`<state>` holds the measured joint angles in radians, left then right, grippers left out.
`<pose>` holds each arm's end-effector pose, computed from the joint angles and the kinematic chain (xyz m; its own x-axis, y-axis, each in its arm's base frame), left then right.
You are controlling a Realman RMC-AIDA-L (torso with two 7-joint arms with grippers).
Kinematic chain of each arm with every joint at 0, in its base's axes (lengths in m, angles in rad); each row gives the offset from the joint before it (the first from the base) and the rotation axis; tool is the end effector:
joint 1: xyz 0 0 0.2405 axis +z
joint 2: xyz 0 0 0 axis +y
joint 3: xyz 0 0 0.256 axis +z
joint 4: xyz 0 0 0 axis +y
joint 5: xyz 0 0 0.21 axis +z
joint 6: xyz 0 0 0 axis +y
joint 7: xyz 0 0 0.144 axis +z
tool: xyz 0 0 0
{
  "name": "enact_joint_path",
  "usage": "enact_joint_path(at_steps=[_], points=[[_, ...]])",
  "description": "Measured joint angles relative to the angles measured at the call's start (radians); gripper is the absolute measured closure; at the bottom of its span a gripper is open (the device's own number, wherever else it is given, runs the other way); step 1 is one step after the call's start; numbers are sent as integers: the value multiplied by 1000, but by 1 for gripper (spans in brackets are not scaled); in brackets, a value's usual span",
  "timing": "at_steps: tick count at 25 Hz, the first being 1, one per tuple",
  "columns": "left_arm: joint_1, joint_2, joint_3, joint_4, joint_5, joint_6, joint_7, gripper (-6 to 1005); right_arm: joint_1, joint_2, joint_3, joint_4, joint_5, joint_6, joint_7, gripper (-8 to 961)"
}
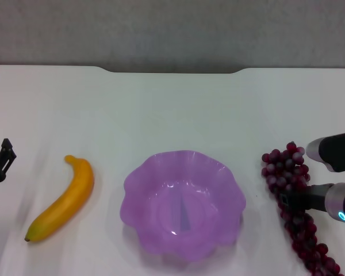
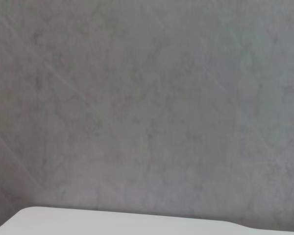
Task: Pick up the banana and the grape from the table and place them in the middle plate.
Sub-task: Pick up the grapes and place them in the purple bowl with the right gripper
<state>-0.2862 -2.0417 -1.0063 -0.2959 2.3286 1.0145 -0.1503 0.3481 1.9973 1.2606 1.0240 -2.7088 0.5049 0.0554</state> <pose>-0.3738 0.3038 0.0001 0.6418 0.0750 0.7632 0.7622 0.0469 -0.6457 0.2943 0.3548 -0.0560 0.5977 -0.7420 -0.3036 -0.6791 -0.2672 -0.6837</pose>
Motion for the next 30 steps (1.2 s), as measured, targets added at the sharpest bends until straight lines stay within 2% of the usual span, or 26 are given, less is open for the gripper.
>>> enact_joint_path(at_steps=[5,13,24,30], points=[[4,0,-2,0,0,0,0,107,-6,0,-12,-8,1,-34,1,557],[7,0,-6,4,0,1,0,107,-71,0,-27,36,-8,-126,1,570],[7,0,-8,6,-2,1,0,107,-211,8,-27,142,-115,-309,-6,615],[7,0,-8,6,-2,1,0,107,-218,9,-30,147,-117,-320,-6,759]])
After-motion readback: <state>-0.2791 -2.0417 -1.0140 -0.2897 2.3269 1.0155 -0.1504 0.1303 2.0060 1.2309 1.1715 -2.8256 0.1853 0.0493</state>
